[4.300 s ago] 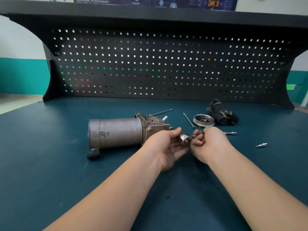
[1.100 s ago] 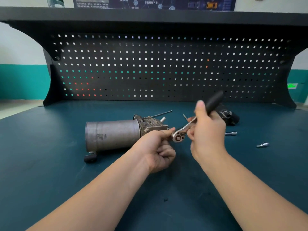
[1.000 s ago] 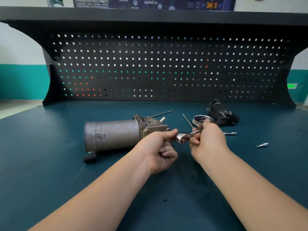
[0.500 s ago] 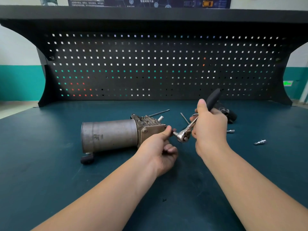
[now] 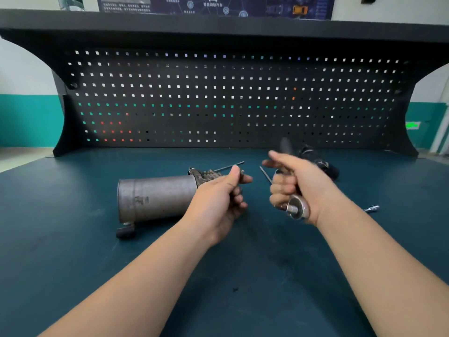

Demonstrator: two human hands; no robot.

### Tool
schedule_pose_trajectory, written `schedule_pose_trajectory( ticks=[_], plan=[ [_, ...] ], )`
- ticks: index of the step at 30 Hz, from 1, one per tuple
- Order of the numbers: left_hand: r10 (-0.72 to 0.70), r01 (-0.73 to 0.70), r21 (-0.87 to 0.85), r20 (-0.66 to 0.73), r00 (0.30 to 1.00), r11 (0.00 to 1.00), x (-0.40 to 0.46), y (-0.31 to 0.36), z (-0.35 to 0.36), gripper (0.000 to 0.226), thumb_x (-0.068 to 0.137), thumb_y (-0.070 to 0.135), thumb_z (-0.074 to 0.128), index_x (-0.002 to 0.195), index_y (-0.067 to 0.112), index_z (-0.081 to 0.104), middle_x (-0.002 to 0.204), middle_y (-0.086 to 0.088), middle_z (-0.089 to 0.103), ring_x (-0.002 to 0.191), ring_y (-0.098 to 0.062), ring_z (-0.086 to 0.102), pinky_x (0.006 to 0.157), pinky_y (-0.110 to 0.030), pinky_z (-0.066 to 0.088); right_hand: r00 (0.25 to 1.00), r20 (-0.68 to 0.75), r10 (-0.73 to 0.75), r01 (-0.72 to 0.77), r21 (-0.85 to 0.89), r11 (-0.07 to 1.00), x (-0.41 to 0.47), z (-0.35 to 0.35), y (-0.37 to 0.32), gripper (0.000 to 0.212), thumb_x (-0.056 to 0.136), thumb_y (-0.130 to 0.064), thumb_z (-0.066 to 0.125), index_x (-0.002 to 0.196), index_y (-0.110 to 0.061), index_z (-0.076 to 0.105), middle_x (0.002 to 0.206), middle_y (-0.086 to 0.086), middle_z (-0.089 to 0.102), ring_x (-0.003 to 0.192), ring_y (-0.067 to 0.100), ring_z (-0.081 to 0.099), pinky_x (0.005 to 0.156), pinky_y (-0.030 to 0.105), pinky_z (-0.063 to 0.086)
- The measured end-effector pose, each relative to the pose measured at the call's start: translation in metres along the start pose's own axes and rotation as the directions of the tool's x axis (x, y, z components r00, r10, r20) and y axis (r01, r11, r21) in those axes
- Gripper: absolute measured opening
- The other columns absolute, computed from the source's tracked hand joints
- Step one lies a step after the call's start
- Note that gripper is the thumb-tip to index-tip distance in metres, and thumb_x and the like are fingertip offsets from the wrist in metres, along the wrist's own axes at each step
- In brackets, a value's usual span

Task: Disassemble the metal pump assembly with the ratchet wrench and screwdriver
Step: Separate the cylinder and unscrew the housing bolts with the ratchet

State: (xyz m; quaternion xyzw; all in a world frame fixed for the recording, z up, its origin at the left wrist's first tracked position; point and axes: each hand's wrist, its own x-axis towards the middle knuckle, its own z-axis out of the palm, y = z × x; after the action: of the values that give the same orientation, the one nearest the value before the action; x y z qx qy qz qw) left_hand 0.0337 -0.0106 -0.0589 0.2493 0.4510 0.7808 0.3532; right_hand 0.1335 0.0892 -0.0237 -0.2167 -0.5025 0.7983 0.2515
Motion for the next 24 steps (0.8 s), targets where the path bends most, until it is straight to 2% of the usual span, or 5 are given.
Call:
schedule_pose_trajectory(
  ticks=[8,14,18,22,24],
  plan=[
    [-0.007,0.003,0.082,0.044,0.999,0.997,-0.001,-0.003,-0.001,0.036,0.095,0.030,0.052,0.066,0.009,0.058,0.046,0.005,0.037,0.039,-0.006,0.034,0.039,-0.018,0.036,0.982,0.119,0.148,-0.119,-0.222,0.968,0.002,0.010,0.015,0.022,0.086,-0.024,0.066,0.074,-0.007,0.060,0.061,-0.005,0.053,0.030,0.003,0.028,0.031,0.013,0.025],
    [0.173,-0.163,0.335,0.000,0.985,0.928,-0.005,0.003,0.001,0.054,0.095,0.037,0.051,0.047,0.015,0.063,0.040,0.005,0.039,0.035,-0.010,0.037,0.040,-0.020,0.035,0.983,-0.013,0.183,-0.184,-0.041,0.982,0.014,-0.021,-0.001,0.015,0.091,-0.021,0.060,0.080,-0.013,0.054,0.054,-0.005,0.063,0.026,0.000,0.030,0.032,0.010,0.027],
    [0.326,-0.249,0.555,-0.043,0.944,0.794,-0.004,0.007,-0.007,0.042,0.098,0.030,0.047,0.068,0.004,0.063,0.042,0.006,0.050,0.039,-0.011,0.048,0.041,-0.018,0.044,0.951,-0.203,0.233,-0.236,0.011,0.972,0.023,-0.048,-0.003,0.011,0.093,-0.016,0.058,0.084,-0.012,0.056,0.053,-0.004,0.065,0.024,-0.001,0.033,0.040,0.009,0.032],
    [0.351,-0.337,0.939,0.293,0.889,0.068,-0.011,-0.013,-0.010,0.020,0.093,0.027,0.051,0.103,0.019,0.066,0.097,0.000,0.069,0.093,-0.019,0.062,0.086,-0.029,0.048,0.928,-0.226,0.298,-0.345,-0.214,0.914,0.026,-0.046,-0.001,0.010,0.089,-0.012,0.064,0.085,-0.009,0.055,0.052,0.002,0.063,0.025,-0.001,0.032,0.028,0.011,0.030],
    [0.147,-0.337,0.937,0.347,0.926,-0.088,-0.014,-0.024,-0.006,0.029,0.091,0.032,0.054,0.119,0.024,0.060,0.114,-0.003,0.060,0.107,-0.021,0.056,0.094,-0.027,0.041,0.916,-0.200,0.349,-0.402,-0.421,0.813,0.023,-0.039,0.002,0.015,0.085,-0.016,0.070,0.086,-0.011,0.057,0.052,0.001,0.062,0.026,0.000,0.032,0.029,0.011,0.030]
  ],
)
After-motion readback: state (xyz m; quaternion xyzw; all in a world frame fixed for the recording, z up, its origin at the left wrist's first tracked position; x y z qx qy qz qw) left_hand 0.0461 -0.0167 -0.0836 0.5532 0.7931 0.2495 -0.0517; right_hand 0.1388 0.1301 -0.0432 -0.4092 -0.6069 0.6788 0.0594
